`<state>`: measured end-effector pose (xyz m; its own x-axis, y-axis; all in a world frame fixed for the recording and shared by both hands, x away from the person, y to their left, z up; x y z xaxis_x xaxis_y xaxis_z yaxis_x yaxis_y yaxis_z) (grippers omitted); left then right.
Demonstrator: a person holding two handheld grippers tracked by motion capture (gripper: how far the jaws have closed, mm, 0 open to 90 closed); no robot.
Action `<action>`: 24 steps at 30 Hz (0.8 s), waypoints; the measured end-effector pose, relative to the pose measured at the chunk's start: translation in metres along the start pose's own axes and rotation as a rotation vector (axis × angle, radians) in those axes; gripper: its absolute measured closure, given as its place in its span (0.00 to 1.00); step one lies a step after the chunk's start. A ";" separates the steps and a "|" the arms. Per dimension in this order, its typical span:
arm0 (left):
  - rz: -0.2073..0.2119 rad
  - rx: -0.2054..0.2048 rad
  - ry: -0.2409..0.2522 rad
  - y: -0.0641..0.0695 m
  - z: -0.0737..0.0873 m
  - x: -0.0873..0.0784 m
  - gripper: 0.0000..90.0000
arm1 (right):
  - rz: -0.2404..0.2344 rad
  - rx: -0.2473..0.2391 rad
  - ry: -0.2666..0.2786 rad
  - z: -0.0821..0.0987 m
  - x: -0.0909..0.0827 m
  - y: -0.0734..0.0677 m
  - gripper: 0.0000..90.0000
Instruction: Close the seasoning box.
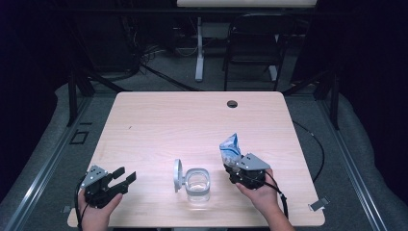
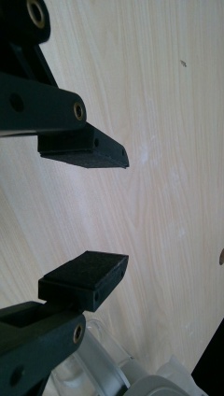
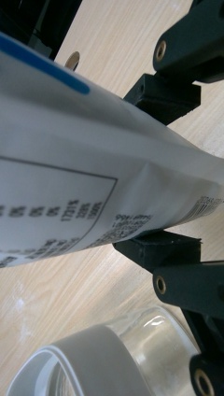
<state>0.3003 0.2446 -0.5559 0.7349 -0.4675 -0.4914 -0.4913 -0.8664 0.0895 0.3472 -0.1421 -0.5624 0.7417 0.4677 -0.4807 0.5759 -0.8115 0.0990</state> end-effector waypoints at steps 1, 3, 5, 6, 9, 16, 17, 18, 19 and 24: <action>-0.002 0.001 -0.002 0.000 0.000 0.000 0.52 | 0.000 0.000 0.000 0.000 0.000 0.000 0.47; -0.003 0.001 -0.001 0.000 0.000 0.000 0.52 | -0.010 -0.011 -0.003 -0.001 0.002 -0.001 0.47; -0.006 0.001 -0.001 -0.001 0.000 0.000 0.52 | -0.026 -0.021 -0.002 -0.004 0.005 -0.003 0.47; -0.006 0.001 -0.001 -0.001 0.000 0.000 0.52 | -0.026 -0.021 -0.002 -0.004 0.005 -0.003 0.47; -0.009 0.001 -0.005 -0.002 0.001 0.000 0.52 | -0.034 -0.042 -0.011 -0.007 0.007 -0.005 0.47; -0.012 -0.004 -0.001 -0.003 0.001 -0.001 0.52 | -0.073 -0.100 -0.031 -0.015 0.006 -0.011 0.48; -0.012 -0.004 -0.001 -0.003 0.001 -0.001 0.52 | -0.073 -0.100 -0.031 -0.015 0.006 -0.011 0.48; -0.012 -0.004 0.000 -0.003 0.000 -0.002 0.52 | -0.069 -0.126 -0.039 -0.017 0.004 -0.013 0.48; -0.013 -0.003 0.001 -0.003 0.000 -0.002 0.52 | -0.076 -0.134 -0.040 -0.017 0.004 -0.014 0.48; -0.014 -0.005 0.003 -0.004 0.000 -0.002 0.52 | -0.065 -0.173 -0.061 -0.016 -0.001 -0.015 0.48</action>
<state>0.3005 0.2492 -0.5550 0.7432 -0.4558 -0.4898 -0.4786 -0.8737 0.0869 0.3434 -0.1246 -0.5498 0.6817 0.4914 -0.5420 0.6766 -0.7054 0.2114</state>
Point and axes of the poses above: each handheld gripper's, and its own axes: x roughly forward along the jaws, z roughly out of its underside, y roughly to its right, the point moved 6 cm from there along x, roughly forward along the jaws, and after that the axes turned 6 degrees about x, right-handed, at the moved point
